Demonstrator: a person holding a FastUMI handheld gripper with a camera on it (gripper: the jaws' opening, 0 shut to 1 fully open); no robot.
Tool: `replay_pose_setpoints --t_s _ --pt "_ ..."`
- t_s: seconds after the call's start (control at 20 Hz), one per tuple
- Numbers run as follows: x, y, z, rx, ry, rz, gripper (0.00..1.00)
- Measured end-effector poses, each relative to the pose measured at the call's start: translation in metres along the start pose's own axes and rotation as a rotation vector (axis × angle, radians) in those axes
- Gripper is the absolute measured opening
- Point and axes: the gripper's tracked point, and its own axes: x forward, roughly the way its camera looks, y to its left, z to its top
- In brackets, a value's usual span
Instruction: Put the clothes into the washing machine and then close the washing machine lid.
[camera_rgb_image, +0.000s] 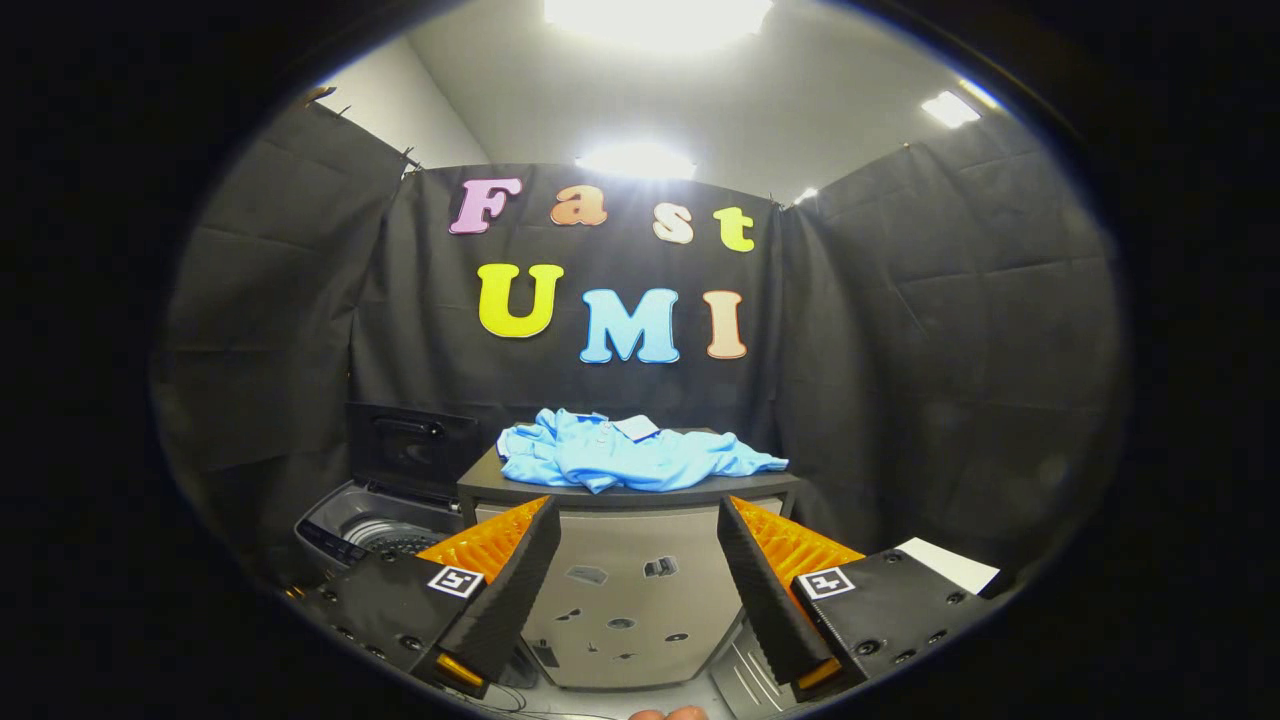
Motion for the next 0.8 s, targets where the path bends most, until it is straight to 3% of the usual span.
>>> replay_pose_setpoints --t_s 0.8 --pt "0.013 -0.005 -0.003 0.015 0.045 0.002 0.98"
